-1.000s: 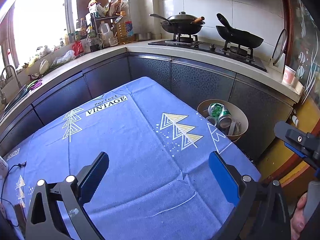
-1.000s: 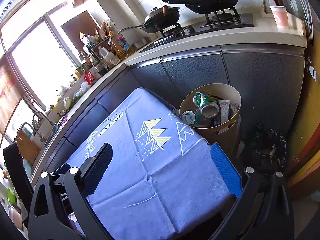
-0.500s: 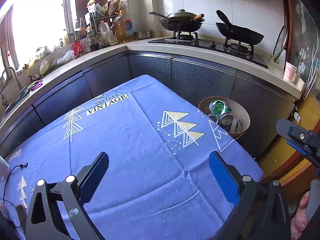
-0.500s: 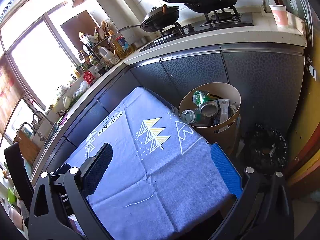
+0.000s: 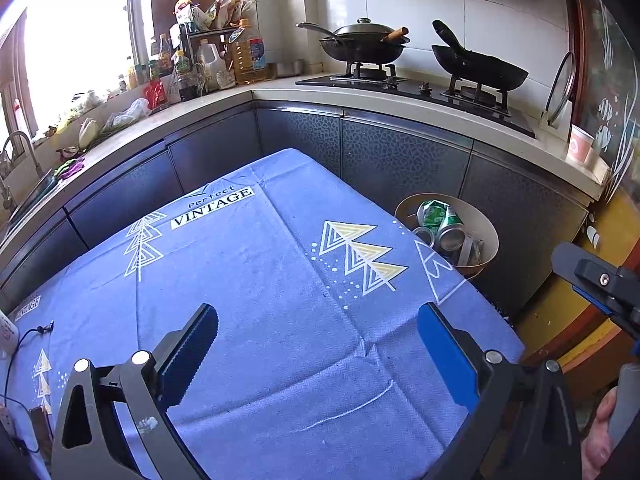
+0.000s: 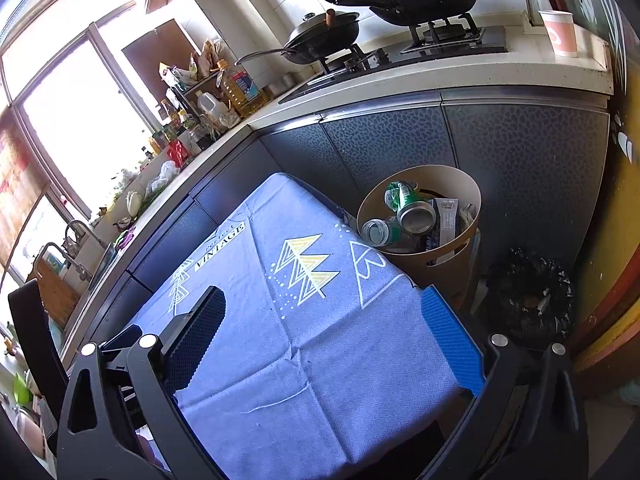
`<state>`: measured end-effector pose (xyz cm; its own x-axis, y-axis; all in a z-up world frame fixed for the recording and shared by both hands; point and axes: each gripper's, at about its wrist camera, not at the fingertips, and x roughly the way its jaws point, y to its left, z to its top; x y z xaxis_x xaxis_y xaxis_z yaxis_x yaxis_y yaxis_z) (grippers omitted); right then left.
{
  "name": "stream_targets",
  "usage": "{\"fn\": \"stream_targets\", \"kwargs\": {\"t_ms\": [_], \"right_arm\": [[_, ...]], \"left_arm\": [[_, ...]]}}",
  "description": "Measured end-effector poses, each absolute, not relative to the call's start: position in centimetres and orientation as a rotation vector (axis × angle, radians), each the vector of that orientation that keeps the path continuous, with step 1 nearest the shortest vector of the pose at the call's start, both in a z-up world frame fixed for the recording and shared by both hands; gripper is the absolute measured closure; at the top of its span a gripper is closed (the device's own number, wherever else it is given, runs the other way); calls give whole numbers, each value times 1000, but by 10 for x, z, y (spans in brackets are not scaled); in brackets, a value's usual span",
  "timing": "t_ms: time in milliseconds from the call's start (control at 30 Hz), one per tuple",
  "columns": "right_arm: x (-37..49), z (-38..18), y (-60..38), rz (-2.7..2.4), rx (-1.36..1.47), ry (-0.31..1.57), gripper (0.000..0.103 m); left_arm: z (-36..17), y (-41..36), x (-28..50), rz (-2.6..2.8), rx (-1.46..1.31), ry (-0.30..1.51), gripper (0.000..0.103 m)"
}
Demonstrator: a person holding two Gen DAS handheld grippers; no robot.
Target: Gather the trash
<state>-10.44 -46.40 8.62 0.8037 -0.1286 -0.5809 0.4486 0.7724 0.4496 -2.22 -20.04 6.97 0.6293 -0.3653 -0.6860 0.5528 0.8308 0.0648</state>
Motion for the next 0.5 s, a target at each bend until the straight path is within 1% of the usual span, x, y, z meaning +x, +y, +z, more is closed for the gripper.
{"fn": "stream_targets", "kwargs": {"t_ms": [500], "right_arm": [[-105, 86, -465, -326, 608, 559, 5]], "left_arm": [[70, -201, -21, -525, 278, 717, 4]]}}
